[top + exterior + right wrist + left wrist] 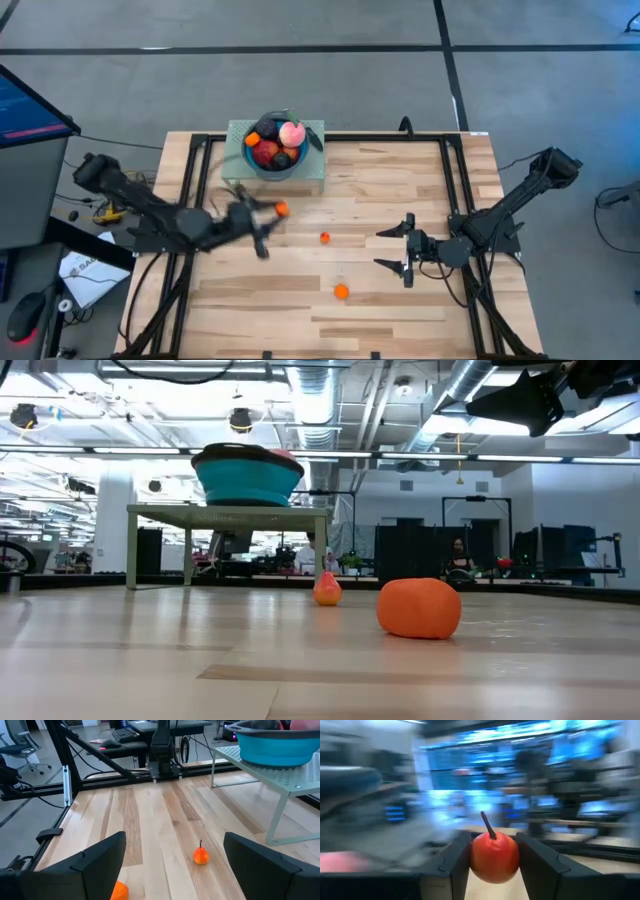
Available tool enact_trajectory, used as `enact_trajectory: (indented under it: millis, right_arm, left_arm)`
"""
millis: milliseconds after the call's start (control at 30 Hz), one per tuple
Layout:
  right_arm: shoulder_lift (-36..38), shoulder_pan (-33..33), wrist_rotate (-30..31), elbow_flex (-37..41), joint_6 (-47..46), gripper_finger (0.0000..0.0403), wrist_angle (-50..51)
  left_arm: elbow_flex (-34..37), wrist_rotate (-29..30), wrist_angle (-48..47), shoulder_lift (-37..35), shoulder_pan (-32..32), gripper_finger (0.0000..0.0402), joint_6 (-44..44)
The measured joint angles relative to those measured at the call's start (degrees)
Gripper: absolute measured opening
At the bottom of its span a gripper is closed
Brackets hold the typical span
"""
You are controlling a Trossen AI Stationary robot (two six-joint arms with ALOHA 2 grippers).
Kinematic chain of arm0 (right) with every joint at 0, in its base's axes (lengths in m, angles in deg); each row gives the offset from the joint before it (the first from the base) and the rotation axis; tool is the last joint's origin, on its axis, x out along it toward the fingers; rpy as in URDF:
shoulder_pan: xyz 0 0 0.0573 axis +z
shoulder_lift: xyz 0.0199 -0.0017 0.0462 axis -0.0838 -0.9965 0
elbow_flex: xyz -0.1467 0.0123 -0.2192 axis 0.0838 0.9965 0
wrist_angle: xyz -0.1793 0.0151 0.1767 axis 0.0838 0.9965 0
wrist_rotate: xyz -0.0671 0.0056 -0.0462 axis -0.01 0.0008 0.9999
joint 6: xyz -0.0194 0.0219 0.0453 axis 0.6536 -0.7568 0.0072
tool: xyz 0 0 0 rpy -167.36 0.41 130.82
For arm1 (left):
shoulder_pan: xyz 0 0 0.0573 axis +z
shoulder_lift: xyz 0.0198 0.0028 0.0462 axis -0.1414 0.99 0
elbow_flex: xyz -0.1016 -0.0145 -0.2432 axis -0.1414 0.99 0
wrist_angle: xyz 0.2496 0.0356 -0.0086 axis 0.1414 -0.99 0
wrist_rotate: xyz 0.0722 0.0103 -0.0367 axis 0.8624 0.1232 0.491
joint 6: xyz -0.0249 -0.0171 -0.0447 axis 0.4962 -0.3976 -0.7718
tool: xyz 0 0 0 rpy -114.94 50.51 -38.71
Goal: Pick & Place Fruit
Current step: Put the left orange pear into the blue strainer bowl on the shelf, then put the orange pear into the blue strainer bowl on the shelf
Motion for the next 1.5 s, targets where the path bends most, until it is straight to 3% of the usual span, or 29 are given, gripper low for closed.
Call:
enact_trajectory:
  millis: [133,233,367,500,767,900,1100,1500]
  right_arm:
    - [0.01,-0.02,0.0,0.0,0.0,0.0331,0.0]
    - [0.0,-0.53,-0.01,0.0,0.0,0.0331,0.02]
    - [0.0,-1.7,-0.07,0.0,-0.01,0.0331,0.0]
    - [0.0,-1.99,-0.09,0.0,-0.01,0.0331,0.01]
    - [0.0,-1.97,-0.11,0.0,0.0,0.0331,0.18]
    - [0.0,-2.27,-0.12,0.0,0.0,0.0331,0.24]
    - [0.0,-2.27,-0.13,0.0,-0.01,0.0331,0.2]
    - [0.0,-2.23,-0.16,0.0,-0.01,0.0331,0.24]
  left_arm:
    - [0.0,13.04,-4.0,-6.04,3.34,0.0144,7.36]
    - [0.0,15.28,-5.86,-8.07,7.94,0.0145,9.58]
    - [0.0,15.28,-10.65,-8.18,15.26,0.0145,6.54]
    - [0.0,15.27,-17.9,-7.9,20.81,0.0145,-3.35]
    - [0.02,13.58,-32.68,-7.86,25.71,0.0145,-17.46]
    - [0.02,12.36,-33.87,-6.46,27.96,0.0154,-19.07]
    - [0.02,6.04,-33.61,-3.54,32.01,0.0188,-20.77]
    - [0.0,5.66,-33.8,-4.06,33.41,0.0262,-20.58]
